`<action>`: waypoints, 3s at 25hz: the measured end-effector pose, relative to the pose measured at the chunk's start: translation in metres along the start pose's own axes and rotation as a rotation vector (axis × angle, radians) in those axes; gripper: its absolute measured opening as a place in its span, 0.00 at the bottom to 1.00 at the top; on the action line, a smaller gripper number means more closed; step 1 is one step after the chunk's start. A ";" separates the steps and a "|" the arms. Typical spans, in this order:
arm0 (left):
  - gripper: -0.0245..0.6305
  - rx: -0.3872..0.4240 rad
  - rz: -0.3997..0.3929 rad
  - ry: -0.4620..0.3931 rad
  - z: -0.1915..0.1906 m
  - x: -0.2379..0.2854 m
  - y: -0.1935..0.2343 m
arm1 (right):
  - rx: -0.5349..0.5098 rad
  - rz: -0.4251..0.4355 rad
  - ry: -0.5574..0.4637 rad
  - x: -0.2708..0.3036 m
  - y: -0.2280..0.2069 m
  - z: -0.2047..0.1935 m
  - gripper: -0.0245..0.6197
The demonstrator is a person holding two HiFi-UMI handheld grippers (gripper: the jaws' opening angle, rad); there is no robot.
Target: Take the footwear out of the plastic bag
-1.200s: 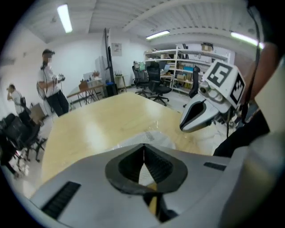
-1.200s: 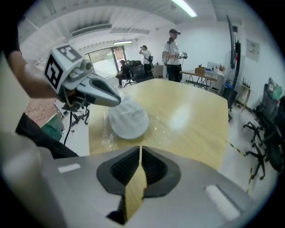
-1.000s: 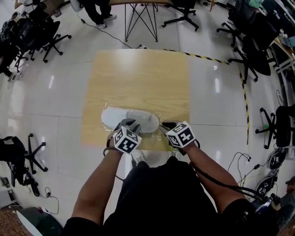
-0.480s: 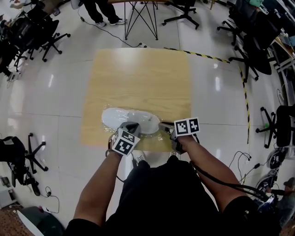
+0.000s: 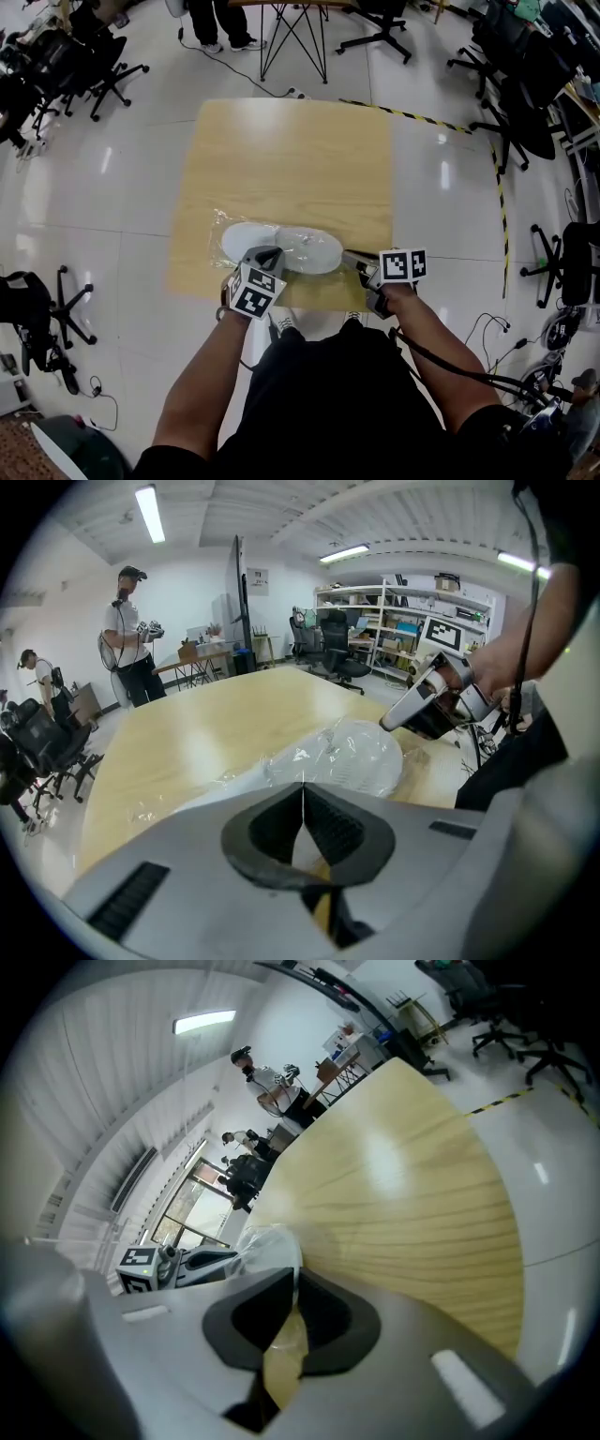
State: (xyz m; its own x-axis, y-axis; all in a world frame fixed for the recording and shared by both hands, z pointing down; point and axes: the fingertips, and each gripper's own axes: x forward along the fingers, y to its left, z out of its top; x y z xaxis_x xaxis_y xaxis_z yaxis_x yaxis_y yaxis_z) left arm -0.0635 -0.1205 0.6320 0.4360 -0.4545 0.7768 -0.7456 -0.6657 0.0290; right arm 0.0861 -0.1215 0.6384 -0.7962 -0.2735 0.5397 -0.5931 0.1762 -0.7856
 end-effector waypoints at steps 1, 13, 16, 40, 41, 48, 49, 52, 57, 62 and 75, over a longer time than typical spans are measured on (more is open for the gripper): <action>0.05 0.004 0.000 0.003 0.000 0.000 0.000 | 0.013 -0.009 -0.012 -0.005 -0.005 0.002 0.07; 0.38 0.085 -0.032 -0.035 0.027 -0.011 0.005 | -0.096 -0.147 -0.023 -0.024 -0.024 0.012 0.06; 0.34 0.123 -0.051 0.122 0.006 0.011 0.009 | -0.105 -0.146 -0.026 -0.016 -0.019 0.016 0.06; 0.19 0.061 -0.020 0.112 0.002 0.011 0.029 | -0.007 -0.054 0.052 0.011 -0.014 0.023 0.18; 0.19 0.066 -0.020 0.108 0.002 0.010 0.029 | -0.007 -0.040 0.046 0.009 -0.013 0.023 0.17; 0.19 0.086 -0.017 0.106 0.000 0.008 0.031 | 0.045 -0.016 -0.024 -0.020 -0.031 0.030 0.15; 0.19 0.092 -0.016 0.108 0.000 0.009 0.031 | 0.052 -0.020 -0.034 -0.025 -0.035 0.030 0.15; 0.19 0.116 -0.015 0.113 -0.001 0.010 0.030 | 0.053 -0.029 -0.053 -0.036 -0.043 0.030 0.14; 0.19 0.186 -0.034 0.134 0.002 0.013 0.028 | 0.045 -0.030 -0.072 -0.052 -0.045 0.033 0.14; 0.18 0.332 -0.037 0.188 -0.004 0.015 0.023 | 0.073 0.048 -0.101 -0.062 -0.031 0.035 0.12; 0.15 0.486 -0.024 0.212 0.003 0.015 0.010 | 0.277 0.122 -0.269 -0.090 -0.037 0.051 0.09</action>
State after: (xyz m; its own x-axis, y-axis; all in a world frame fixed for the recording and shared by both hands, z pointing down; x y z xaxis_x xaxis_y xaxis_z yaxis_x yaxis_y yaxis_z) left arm -0.0628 -0.1356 0.6425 0.3013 -0.3393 0.8911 -0.3949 -0.8950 -0.2073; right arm 0.1857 -0.1515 0.6041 -0.7773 -0.5105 0.3675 -0.4120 -0.0283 -0.9107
